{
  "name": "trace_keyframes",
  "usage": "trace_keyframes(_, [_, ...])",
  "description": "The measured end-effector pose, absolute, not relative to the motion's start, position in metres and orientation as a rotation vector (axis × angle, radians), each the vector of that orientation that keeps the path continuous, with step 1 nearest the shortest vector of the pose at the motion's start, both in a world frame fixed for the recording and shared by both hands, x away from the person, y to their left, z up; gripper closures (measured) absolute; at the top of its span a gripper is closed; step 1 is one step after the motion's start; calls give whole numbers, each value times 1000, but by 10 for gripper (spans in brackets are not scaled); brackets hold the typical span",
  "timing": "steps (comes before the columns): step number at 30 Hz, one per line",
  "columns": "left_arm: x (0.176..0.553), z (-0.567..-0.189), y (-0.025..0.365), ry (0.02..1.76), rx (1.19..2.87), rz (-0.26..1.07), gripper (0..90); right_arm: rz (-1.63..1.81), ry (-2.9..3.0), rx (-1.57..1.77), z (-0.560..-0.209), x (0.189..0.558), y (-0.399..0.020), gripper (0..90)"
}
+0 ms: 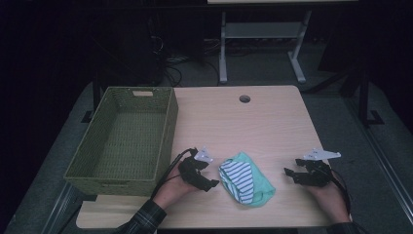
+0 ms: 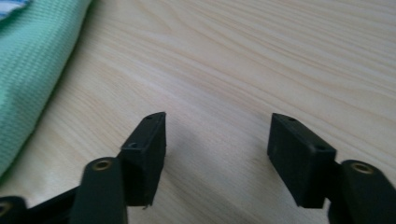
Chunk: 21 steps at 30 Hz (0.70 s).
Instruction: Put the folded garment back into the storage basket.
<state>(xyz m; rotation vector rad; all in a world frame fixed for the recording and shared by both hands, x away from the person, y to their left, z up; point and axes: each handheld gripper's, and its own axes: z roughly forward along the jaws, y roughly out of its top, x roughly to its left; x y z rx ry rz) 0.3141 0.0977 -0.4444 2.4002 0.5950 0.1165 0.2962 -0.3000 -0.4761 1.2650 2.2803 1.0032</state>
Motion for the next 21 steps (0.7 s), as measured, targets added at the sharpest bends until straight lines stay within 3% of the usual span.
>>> trace_keyframes(9, [310,-436,88,550,2380,100,227,1000,2252,1275,-482,298,-299,195])
trace_keyframes(21, [302,-426,62,480,2344,82,236,993,2246,1287,-482,299,-299,165])
